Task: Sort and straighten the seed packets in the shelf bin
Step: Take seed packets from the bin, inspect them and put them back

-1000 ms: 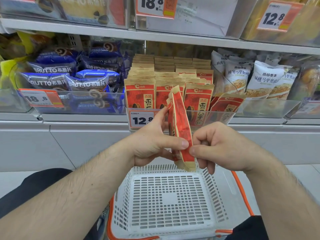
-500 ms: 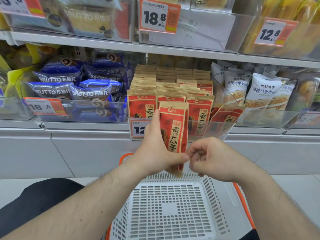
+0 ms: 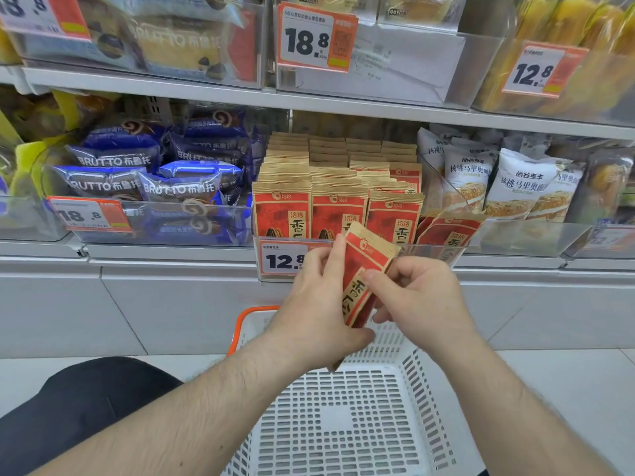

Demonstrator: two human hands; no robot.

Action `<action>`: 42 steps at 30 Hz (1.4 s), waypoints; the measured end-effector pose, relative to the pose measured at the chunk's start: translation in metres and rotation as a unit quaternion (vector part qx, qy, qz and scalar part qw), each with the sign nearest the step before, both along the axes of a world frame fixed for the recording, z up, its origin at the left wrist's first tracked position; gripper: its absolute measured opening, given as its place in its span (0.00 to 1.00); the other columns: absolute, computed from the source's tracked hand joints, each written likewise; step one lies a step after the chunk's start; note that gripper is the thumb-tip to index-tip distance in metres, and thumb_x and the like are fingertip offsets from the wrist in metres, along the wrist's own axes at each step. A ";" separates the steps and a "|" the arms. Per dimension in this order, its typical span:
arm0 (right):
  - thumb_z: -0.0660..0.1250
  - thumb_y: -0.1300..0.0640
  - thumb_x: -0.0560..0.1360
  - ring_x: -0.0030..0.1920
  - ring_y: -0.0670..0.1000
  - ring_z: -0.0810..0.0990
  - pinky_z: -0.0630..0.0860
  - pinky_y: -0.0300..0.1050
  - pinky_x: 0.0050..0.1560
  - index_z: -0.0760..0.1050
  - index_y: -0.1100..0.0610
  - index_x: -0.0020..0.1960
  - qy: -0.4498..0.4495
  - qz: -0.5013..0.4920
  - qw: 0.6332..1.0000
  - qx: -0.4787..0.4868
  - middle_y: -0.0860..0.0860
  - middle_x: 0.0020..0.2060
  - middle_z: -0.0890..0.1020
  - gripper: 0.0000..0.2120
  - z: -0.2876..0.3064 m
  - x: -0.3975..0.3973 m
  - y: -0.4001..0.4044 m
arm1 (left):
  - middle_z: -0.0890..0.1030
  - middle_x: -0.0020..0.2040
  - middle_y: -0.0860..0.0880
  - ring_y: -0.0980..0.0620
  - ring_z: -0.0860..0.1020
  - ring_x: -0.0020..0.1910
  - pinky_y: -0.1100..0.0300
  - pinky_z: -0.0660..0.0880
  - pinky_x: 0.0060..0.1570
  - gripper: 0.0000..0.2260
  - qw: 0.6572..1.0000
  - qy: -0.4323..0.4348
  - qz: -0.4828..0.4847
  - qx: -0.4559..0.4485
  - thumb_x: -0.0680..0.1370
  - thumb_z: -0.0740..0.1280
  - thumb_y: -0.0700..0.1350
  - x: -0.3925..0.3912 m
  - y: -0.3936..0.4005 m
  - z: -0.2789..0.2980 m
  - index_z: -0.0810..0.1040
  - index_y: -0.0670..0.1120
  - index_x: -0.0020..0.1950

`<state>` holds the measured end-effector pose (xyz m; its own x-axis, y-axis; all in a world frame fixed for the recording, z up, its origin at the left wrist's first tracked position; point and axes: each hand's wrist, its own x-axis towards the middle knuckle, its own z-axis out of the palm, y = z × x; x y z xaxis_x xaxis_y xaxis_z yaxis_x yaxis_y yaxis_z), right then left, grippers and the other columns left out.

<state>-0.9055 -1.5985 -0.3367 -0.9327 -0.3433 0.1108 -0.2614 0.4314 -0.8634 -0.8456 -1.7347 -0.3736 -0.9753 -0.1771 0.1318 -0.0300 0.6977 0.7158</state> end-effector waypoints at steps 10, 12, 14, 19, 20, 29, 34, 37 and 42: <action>0.74 0.47 0.71 0.30 0.45 0.73 0.73 0.43 0.31 0.78 0.54 0.41 0.018 -0.075 0.995 -0.060 0.49 0.32 0.78 0.11 0.008 -0.008 0.003 | 0.77 0.45 0.40 0.41 0.76 0.44 0.47 0.74 0.46 0.27 0.869 -0.079 -0.059 0.485 0.57 0.59 0.30 -0.002 -0.002 0.009 0.76 0.38 0.55; 0.72 0.50 0.75 0.29 0.45 0.72 0.70 0.40 0.29 0.78 0.54 0.49 -0.071 -0.064 0.987 -0.130 0.48 0.33 0.78 0.09 0.011 -0.012 0.006 | 0.78 0.48 0.37 0.38 0.77 0.47 0.47 0.74 0.50 0.30 0.840 -0.090 -0.076 0.529 0.56 0.57 0.29 -0.002 -0.004 0.010 0.75 0.33 0.58; 0.68 0.55 0.79 0.25 0.44 0.71 0.69 0.38 0.26 0.80 0.58 0.50 -0.124 -0.015 0.982 -0.143 0.46 0.28 0.78 0.07 0.010 -0.010 0.006 | 0.80 0.46 0.37 0.39 0.79 0.45 0.51 0.77 0.45 0.28 0.830 -0.098 -0.087 0.543 0.56 0.57 0.29 0.000 -0.005 0.011 0.77 0.36 0.55; 0.65 0.61 0.80 0.22 0.43 0.70 0.67 0.39 0.27 0.77 0.68 0.46 -0.111 0.010 0.981 -0.161 0.48 0.25 0.78 0.09 0.009 -0.004 0.006 | 0.86 0.48 0.43 0.45 0.84 0.45 0.51 0.82 0.45 0.18 0.845 -0.074 -0.080 0.524 0.65 0.73 0.34 0.000 -0.004 0.018 0.82 0.44 0.53; 0.65 0.62 0.80 0.22 0.43 0.70 0.67 0.38 0.26 0.76 0.69 0.45 -0.105 0.012 0.981 -0.164 0.48 0.24 0.77 0.09 0.010 -0.003 0.006 | 0.86 0.50 0.42 0.46 0.85 0.46 0.51 0.82 0.47 0.14 0.849 -0.054 -0.057 0.522 0.69 0.74 0.39 -0.001 -0.004 0.019 0.82 0.45 0.54; 0.62 0.58 0.81 0.20 0.47 0.68 0.69 0.39 0.27 0.77 0.64 0.38 -0.090 -0.003 0.979 -0.184 0.55 0.24 0.75 0.16 0.014 -0.001 0.002 | 0.85 0.54 0.38 0.41 0.84 0.51 0.43 0.80 0.54 0.20 0.819 0.005 0.019 0.574 0.75 0.64 0.54 -0.003 -0.006 0.021 0.82 0.40 0.57; 0.63 0.57 0.81 0.20 0.48 0.68 0.68 0.40 0.28 0.76 0.62 0.35 -0.113 -0.008 0.974 -0.194 0.57 0.26 0.76 0.17 0.013 -0.003 0.002 | 0.85 0.53 0.39 0.43 0.85 0.50 0.46 0.81 0.52 0.19 0.808 -0.004 -0.001 0.589 0.75 0.63 0.54 -0.003 -0.005 0.022 0.83 0.42 0.55; 0.62 0.57 0.82 0.20 0.48 0.68 0.68 0.40 0.27 0.76 0.62 0.35 -0.116 -0.004 0.974 -0.196 0.57 0.27 0.77 0.17 0.013 -0.003 0.003 | 0.85 0.53 0.39 0.43 0.85 0.49 0.46 0.81 0.52 0.19 0.806 -0.005 -0.003 0.592 0.75 0.63 0.54 -0.003 -0.005 0.022 0.83 0.42 0.54; 0.62 0.54 0.82 0.23 0.49 0.70 0.68 0.40 0.26 0.79 0.64 0.41 -0.110 0.029 0.981 -0.157 0.62 0.32 0.80 0.17 0.012 -0.005 0.007 | 0.86 0.51 0.40 0.44 0.86 0.46 0.48 0.83 0.47 0.17 0.803 -0.004 0.006 0.597 0.76 0.63 0.54 -0.004 -0.007 0.024 0.83 0.42 0.53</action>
